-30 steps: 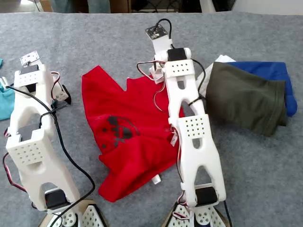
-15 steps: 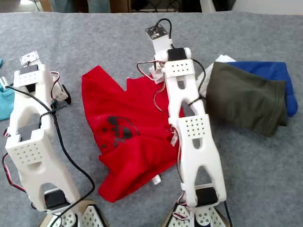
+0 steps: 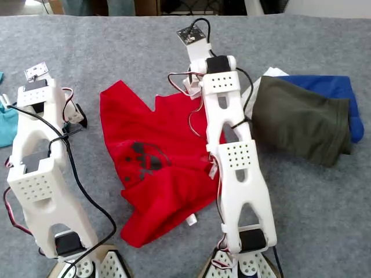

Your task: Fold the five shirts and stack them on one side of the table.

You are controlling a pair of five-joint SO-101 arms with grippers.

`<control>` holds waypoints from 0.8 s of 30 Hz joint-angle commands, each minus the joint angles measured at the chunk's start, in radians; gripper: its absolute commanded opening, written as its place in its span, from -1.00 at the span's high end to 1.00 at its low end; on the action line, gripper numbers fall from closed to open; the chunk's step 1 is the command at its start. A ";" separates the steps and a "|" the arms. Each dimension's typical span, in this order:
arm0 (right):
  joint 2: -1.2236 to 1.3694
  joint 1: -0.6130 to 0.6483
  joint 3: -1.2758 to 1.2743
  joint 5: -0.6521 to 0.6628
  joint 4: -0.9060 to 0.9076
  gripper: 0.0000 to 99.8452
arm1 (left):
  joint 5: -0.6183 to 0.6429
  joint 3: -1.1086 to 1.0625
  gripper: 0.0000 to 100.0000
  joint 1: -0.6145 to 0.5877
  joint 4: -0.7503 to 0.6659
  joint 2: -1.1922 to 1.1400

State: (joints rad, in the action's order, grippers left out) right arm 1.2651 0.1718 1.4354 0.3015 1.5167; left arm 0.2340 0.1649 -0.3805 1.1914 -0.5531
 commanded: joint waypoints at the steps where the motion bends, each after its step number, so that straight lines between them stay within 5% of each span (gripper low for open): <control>1: -0.012 -0.005 -0.042 -0.034 -0.040 0.51 | 0.005 0.033 0.61 -0.001 0.005 0.002; 5: -0.018 -0.002 -0.085 -0.147 -0.081 0.51 | 0.005 0.031 0.61 -0.007 0.008 0.002; 15: -0.010 0.002 -0.096 -0.163 -0.029 0.52 | -0.031 0.035 0.61 -0.008 0.031 0.002; 24: -0.007 0.002 -0.113 -0.157 -0.049 0.84 | -0.029 0.031 0.61 -0.008 0.032 0.002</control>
State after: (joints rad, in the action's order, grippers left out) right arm 1.2635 0.1657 1.3203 0.1511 1.4722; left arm 0.2156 0.1695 -0.3805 1.2129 -0.5531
